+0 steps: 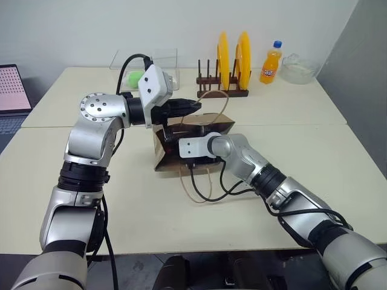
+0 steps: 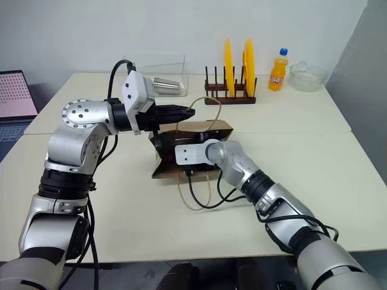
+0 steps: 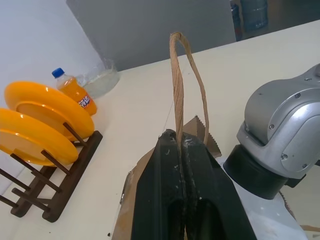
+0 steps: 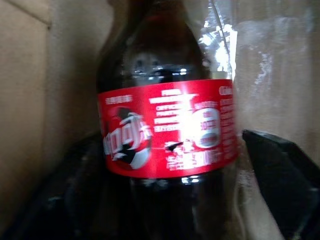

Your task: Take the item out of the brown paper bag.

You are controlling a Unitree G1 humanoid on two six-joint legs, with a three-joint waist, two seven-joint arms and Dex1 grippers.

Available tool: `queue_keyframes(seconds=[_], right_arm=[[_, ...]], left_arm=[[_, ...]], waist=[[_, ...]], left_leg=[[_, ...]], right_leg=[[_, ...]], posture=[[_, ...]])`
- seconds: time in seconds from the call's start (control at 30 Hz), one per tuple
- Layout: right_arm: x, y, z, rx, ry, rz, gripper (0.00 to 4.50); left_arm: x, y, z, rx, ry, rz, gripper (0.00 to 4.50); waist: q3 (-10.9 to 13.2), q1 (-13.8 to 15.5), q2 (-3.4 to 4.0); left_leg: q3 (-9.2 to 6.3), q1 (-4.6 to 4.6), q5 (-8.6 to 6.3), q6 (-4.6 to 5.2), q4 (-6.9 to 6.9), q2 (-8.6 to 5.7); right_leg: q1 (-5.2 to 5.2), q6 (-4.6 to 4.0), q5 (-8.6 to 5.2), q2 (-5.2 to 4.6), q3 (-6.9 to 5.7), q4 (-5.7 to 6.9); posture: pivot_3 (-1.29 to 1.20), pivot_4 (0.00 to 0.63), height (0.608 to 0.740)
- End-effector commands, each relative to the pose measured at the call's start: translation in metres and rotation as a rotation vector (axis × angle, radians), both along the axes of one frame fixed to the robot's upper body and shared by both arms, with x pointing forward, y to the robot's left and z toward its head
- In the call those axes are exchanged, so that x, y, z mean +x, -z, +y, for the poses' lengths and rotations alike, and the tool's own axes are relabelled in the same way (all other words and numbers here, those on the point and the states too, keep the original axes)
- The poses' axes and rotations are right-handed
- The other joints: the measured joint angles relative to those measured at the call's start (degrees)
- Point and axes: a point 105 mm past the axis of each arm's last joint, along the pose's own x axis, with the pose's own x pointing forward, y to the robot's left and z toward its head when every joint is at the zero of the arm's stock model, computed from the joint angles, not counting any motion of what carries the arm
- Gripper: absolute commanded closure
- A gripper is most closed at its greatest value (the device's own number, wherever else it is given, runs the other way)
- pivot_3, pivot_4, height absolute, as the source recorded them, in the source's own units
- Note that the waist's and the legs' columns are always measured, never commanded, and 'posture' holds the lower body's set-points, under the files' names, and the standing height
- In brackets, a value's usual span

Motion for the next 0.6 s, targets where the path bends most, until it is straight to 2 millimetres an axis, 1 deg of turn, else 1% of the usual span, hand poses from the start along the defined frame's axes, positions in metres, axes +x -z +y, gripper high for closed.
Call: queue_keyframes(seconds=[0.03,0.17,0.27,0.33,0.4,0.6], right_arm=[[0.002,0.001,-0.007,0.008,0.025,0.021,1.38],[0.000,-0.013,-0.003,0.049,0.006,0.002,1.38],[-0.006,-0.031,0.002,0.104,-0.029,-0.008,1.38],[-0.020,-0.047,0.008,0.160,-0.081,0.007,1.38],[-0.031,-0.058,0.009,0.189,-0.117,0.017,1.38],[-0.057,-0.078,0.006,0.265,-0.198,0.085,1.38]], left_arm=[[-0.003,-0.013,0.002,-0.010,-0.004,-0.063,4.50],[-0.001,-0.011,0.004,-0.001,-0.013,-0.062,4.50],[0.002,-0.010,0.006,0.010,-0.029,-0.067,4.50],[0.006,-0.008,0.011,0.029,-0.051,-0.075,4.50],[0.009,-0.006,0.014,0.040,-0.064,-0.078,4.50],[0.012,-0.005,0.016,0.046,-0.075,-0.084,4.50]], waist=[[0.00,0.00,0.00],[0.00,0.01,0.00],[0.01,0.02,0.01],[0.01,0.02,0.02],[0.02,0.02,0.02],[0.02,0.04,0.02]], left_leg=[[-0.01,0.00,0.00,0.00,0.00,0.00],[-0.01,-0.05,0.00,0.00,0.00,0.00],[-0.02,-0.11,0.00,-0.01,-0.02,0.00],[-0.01,-0.16,0.00,-0.01,-0.03,0.00],[-0.02,-0.29,0.00,-0.01,-0.02,0.00],[-0.05,-0.32,0.00,0.00,-0.02,0.00]], right_leg=[[0.00,0.00,0.00,0.00,0.00,0.01],[-0.03,0.00,0.00,0.00,-0.01,0.00],[-0.07,0.00,0.00,0.00,-0.01,-0.02],[-0.11,0.00,0.00,0.00,-0.01,-0.04],[-0.24,0.00,0.00,0.00,-0.01,-0.05],[-0.26,0.00,0.00,0.00,-0.04,-0.04]], posture=[[0.00,0.150,0.740],[0.00,0.150,0.740],[0.00,0.150,0.740],[0.00,0.150,0.740],[0.00,0.150,0.740],[0.00,0.150,0.740]])
